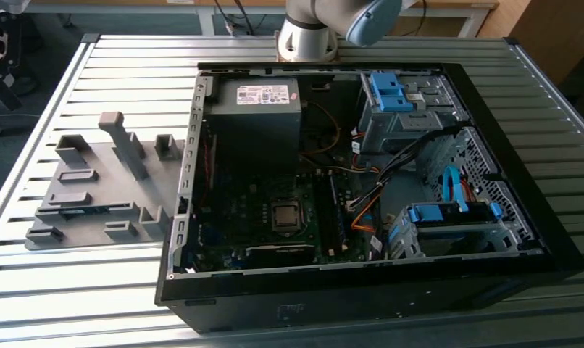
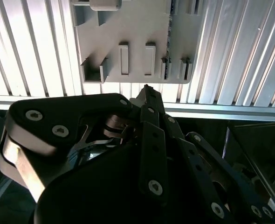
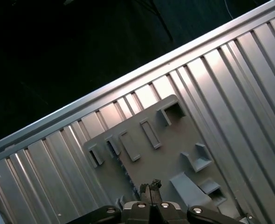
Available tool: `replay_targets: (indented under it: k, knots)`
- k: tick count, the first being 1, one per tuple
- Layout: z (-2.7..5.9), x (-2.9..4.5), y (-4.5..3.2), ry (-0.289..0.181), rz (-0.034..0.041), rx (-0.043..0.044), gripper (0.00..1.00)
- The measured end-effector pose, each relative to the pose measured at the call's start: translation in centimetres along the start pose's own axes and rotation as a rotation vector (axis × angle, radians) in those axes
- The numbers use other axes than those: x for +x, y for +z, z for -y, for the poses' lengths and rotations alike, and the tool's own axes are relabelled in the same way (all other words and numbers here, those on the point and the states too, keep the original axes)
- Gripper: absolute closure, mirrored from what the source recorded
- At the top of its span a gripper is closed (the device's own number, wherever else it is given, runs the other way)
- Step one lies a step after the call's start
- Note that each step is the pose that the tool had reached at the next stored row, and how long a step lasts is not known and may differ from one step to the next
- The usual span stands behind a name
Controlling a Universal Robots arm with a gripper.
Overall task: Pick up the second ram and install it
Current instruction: 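Pick up the second ram and move it above second insertion slot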
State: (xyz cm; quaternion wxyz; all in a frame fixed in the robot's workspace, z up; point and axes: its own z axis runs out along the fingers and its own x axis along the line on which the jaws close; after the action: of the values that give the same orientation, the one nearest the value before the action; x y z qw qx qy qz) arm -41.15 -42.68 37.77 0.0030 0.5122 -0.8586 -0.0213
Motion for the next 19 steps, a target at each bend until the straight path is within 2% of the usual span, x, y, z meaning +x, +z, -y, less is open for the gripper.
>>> replay_targets:
  k: [7,19]
  knots:
    - [0.0,0.0,0.0,-0.075,-0.003,-0.0012,0.89]
    - [0.0,0.0,0.04,-0.237,-0.0094,-0.0039,0.89]
